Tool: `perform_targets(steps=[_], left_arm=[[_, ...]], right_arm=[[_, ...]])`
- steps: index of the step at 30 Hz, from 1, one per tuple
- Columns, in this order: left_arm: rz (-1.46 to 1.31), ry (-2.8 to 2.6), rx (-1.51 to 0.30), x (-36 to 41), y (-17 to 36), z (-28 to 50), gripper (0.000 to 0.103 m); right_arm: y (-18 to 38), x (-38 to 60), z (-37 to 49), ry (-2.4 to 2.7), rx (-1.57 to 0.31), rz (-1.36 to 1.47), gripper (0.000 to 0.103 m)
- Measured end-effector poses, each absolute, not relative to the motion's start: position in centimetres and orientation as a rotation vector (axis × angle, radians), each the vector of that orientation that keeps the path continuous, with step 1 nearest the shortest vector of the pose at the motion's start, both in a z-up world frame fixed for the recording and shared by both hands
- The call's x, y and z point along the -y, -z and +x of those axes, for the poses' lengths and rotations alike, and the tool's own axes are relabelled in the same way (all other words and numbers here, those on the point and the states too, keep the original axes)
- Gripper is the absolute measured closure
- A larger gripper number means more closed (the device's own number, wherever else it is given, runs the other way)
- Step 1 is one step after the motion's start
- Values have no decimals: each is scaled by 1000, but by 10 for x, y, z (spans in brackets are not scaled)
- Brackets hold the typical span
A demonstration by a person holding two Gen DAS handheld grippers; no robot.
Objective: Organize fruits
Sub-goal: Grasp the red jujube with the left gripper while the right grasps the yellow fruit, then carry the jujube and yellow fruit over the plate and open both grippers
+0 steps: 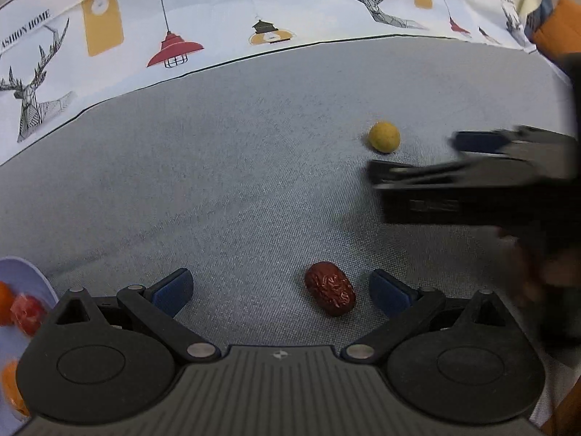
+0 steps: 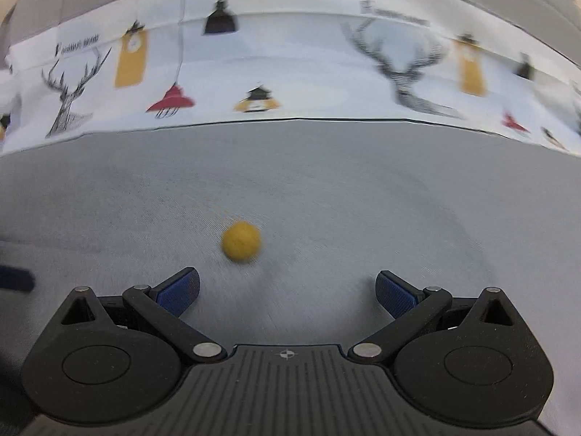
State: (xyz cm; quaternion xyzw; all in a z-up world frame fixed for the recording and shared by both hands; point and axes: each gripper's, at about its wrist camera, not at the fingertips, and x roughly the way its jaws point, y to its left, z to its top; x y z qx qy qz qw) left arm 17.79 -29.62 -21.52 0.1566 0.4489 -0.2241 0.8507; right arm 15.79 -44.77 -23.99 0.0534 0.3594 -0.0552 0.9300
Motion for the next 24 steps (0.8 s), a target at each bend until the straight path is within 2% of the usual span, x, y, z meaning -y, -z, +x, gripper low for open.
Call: perform_targets(steps=[3, 5, 6, 7, 8, 9, 16, 24], left_arm=[[335, 471, -943, 297, 213, 176, 0], [334, 475, -944, 298, 212, 174, 6], [330, 506, -932, 298, 209, 170, 22], [343, 535, -905, 300, 205, 165, 55], [378, 570, -888, 305, 202, 160, 74], [417, 590, -881, 309, 200, 155, 75], [408, 589, -856, 294, 161, 140, 75], [336, 553, -797, 225, 63, 94, 75]], right_arm=[[246, 446, 173, 95, -687, 85, 1], [245, 448, 174, 93, -683, 95, 1], [244, 448, 173, 90, -675, 91, 13], [243, 447, 170, 79, -663, 87, 26], [241, 447, 167, 58, -647, 87, 57], [239, 445, 166, 40, -635, 77, 77], [217, 453, 143, 211, -650, 117, 77], [123, 462, 7, 384, -490, 271, 77]])
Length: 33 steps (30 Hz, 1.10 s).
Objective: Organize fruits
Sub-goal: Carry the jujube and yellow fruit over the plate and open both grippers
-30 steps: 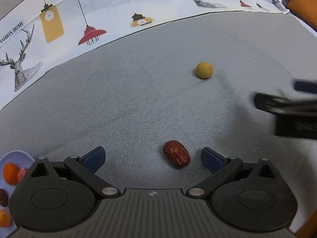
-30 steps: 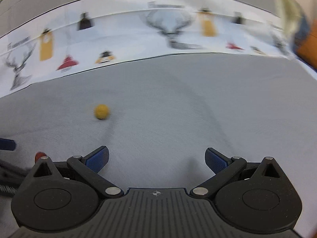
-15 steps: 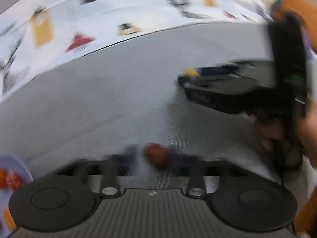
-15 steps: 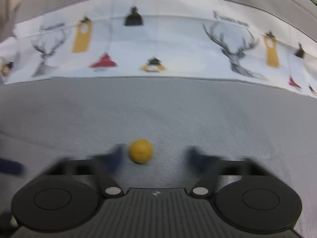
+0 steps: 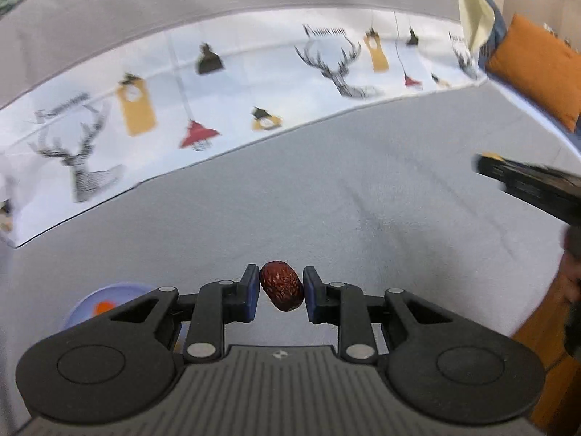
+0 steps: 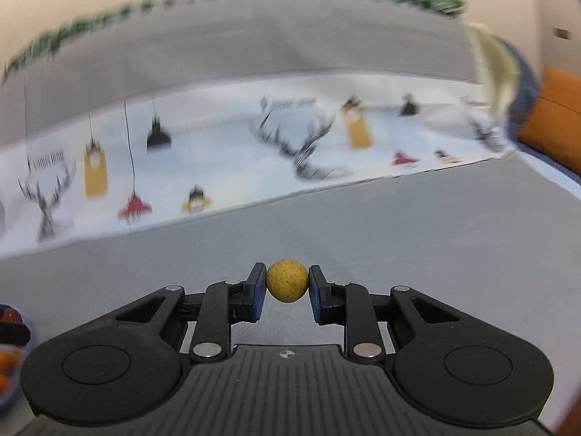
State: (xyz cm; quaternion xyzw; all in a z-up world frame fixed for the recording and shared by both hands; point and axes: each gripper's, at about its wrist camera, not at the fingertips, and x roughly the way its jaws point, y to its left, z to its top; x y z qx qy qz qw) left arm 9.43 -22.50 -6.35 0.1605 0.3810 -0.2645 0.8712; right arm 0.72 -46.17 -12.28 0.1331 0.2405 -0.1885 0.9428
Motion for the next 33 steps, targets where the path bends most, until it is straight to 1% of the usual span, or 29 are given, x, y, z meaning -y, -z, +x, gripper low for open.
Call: perform_targets(steps=[6, 13, 19, 24, 33], left_arm=[[279, 488, -828, 159, 16, 45, 75], [248, 401, -815, 78, -13, -20, 75], [228, 320, -788, 12, -24, -67, 75], [168, 274, -761, -31, -37, -90, 75], [125, 262, -732, -50, -44, -99, 75]], right_arm=[[71, 415, -82, 378, -448, 276, 77], [30, 328, -134, 206, -436, 267, 77], [14, 243, -159, 30, -458, 241, 77], [7, 188, -170, -80, -493, 187, 77], [-4, 158, -175, -122, -483, 92, 77]])
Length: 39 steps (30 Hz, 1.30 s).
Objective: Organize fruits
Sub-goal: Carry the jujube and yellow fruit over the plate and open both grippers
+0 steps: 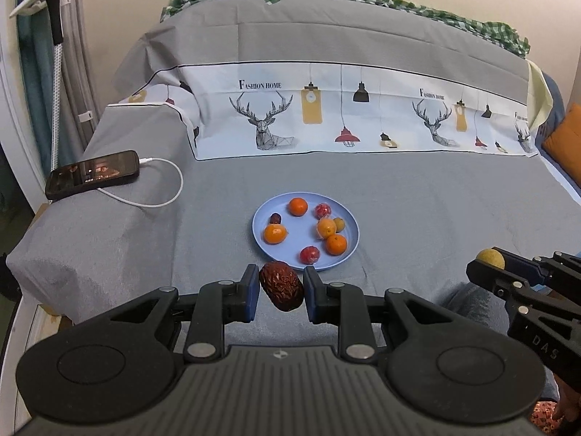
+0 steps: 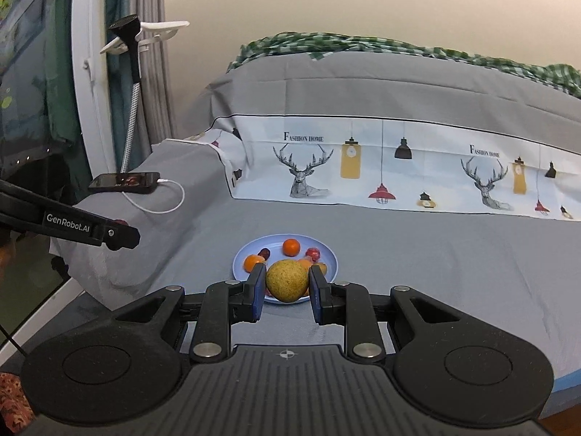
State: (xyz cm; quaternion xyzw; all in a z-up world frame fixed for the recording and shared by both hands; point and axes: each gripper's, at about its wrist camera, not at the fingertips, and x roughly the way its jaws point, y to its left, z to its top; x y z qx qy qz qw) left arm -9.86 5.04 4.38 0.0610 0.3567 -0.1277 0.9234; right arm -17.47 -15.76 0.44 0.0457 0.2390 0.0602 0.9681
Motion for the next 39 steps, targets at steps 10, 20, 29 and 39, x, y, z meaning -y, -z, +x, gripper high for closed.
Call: perform_targets(steps=[10, 20, 29, 39], left_arm=[[133, 256, -790, -48, -28, -73, 75], [150, 253, -829, -37, -15, -35, 75], [153, 270, -868, -23, 5, 22, 75], [181, 299, -892, 2, 40, 98, 75]], right_arm=[[6, 152, -154, -147, -531, 76, 77], [21, 149, -117, -168, -591, 98, 77], [38, 146, -66, -161, -642, 130, 77], [69, 142, 11, -136, -676, 146, 77]])
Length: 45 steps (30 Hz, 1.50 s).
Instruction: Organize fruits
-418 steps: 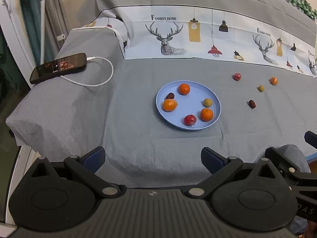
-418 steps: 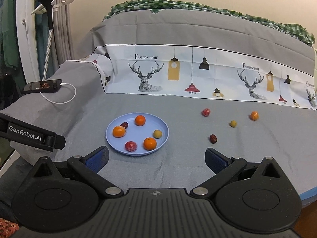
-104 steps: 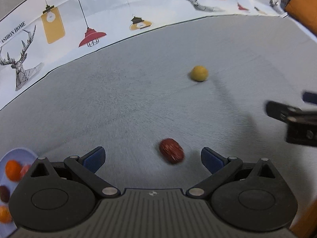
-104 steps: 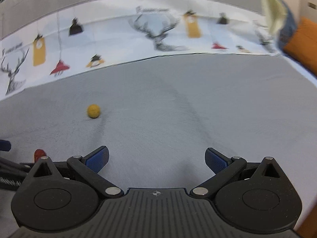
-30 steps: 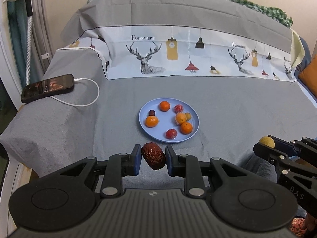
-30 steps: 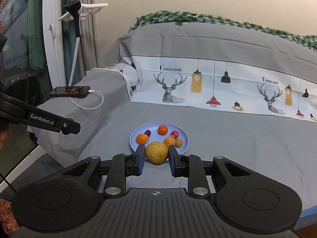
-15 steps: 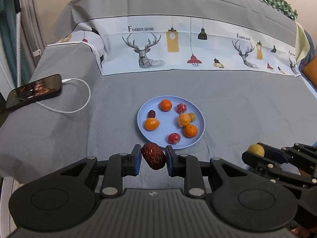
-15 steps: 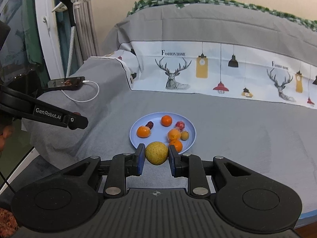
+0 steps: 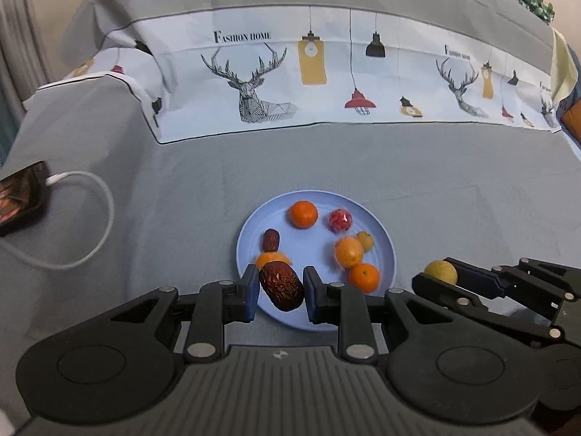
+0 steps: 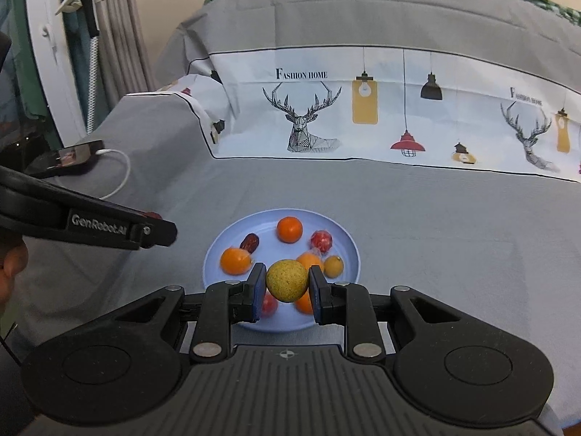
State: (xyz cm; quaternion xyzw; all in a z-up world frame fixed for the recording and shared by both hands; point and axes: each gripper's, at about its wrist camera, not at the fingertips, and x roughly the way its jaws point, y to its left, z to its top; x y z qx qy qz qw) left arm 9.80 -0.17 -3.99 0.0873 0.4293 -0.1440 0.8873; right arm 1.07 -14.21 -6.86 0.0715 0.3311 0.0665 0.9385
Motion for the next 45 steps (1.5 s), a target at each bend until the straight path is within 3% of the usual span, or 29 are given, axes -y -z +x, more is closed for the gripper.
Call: perform_targets(steps=[15, 17, 18, 19, 20, 21, 25, 35, 45], left_arm=[[257, 315, -974, 27, 105, 176, 74], [252, 337, -957, 27, 107, 179, 50], [247, 348, -949, 27, 107, 181, 19], [243, 338, -929, 26, 105, 180, 1], [240, 325, -903, 26, 102, 177, 0], [245, 313, -881, 23, 98, 172, 1], [259, 265, -940, 11, 90, 149, 1], [191, 167, -982, -26, 44, 62, 0], [205, 120, -905, -29, 21, -5, 0]], right_arm=[[134, 137, 90, -154, -781, 106, 77], [137, 136, 96, -166, -782, 94, 76], [139, 135, 100, -185, -787, 88, 67], [141, 134, 104, -199, -797, 80, 57], [141, 135, 106, -184, -804, 72, 37], [140, 135, 105, -156, -805, 66, 26], [128, 137, 79, -154, -826, 85, 13], [78, 135, -12, -22, -770, 140, 5], [53, 127, -70, 14, -669, 89, 3]])
